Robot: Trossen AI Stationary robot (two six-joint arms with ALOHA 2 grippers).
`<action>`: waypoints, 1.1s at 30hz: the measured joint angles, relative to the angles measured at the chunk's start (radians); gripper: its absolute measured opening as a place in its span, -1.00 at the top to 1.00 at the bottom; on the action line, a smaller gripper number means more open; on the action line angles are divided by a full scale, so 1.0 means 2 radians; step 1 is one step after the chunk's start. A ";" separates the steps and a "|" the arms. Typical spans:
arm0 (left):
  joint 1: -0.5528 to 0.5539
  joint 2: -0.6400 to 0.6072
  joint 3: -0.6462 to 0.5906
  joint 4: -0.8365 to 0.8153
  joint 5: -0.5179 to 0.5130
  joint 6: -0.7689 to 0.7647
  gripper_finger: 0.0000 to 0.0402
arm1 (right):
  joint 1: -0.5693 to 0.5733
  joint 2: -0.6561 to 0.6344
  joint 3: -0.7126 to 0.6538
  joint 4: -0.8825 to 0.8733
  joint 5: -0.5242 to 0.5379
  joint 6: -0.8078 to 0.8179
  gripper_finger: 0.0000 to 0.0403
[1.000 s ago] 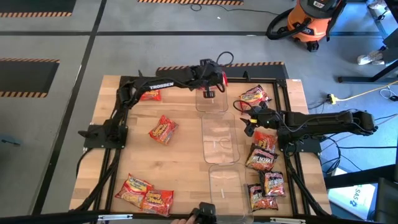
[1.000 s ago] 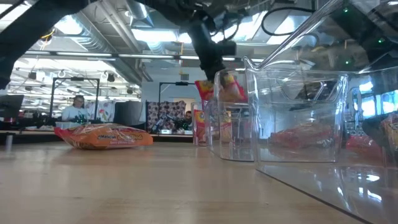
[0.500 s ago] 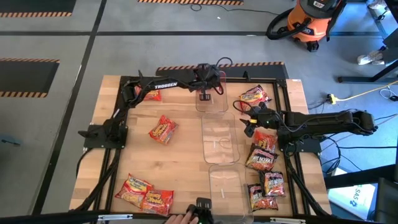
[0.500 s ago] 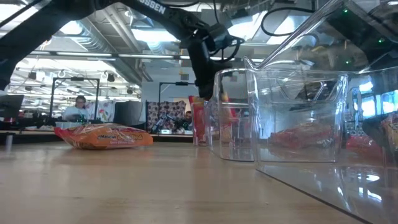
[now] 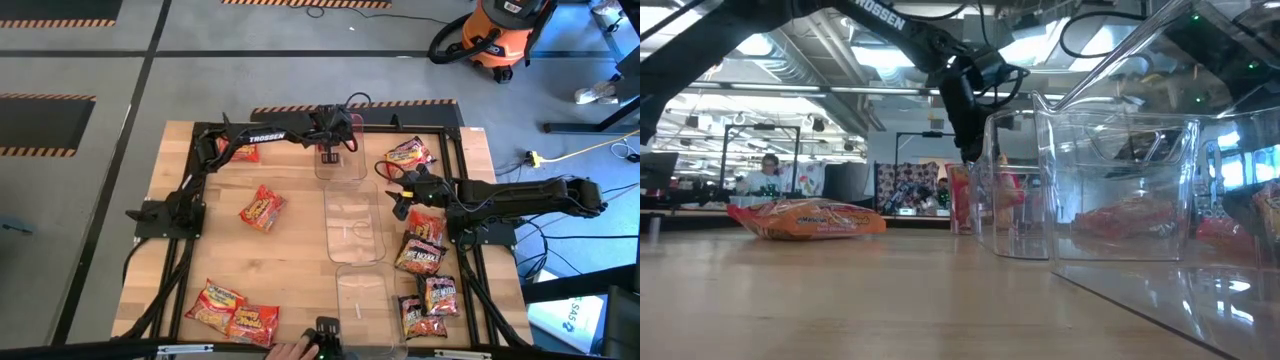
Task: Sort Maruchan noodles
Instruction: Put the red noodle pack into the top transparent bin
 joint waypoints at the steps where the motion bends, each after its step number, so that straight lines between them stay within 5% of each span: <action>1: 0.001 0.000 0.000 0.000 0.003 -0.005 0.93 | 0.000 0.000 0.000 0.000 0.000 0.000 0.04; 19: 0.014 0.000 0.000 0.003 0.002 -0.013 0.54 | 0.000 0.000 0.000 0.000 0.000 0.005 0.04; 33: 0.004 -0.004 0.000 0.006 -0.011 -0.011 0.51 | 0.000 0.000 0.000 0.000 0.000 0.005 0.04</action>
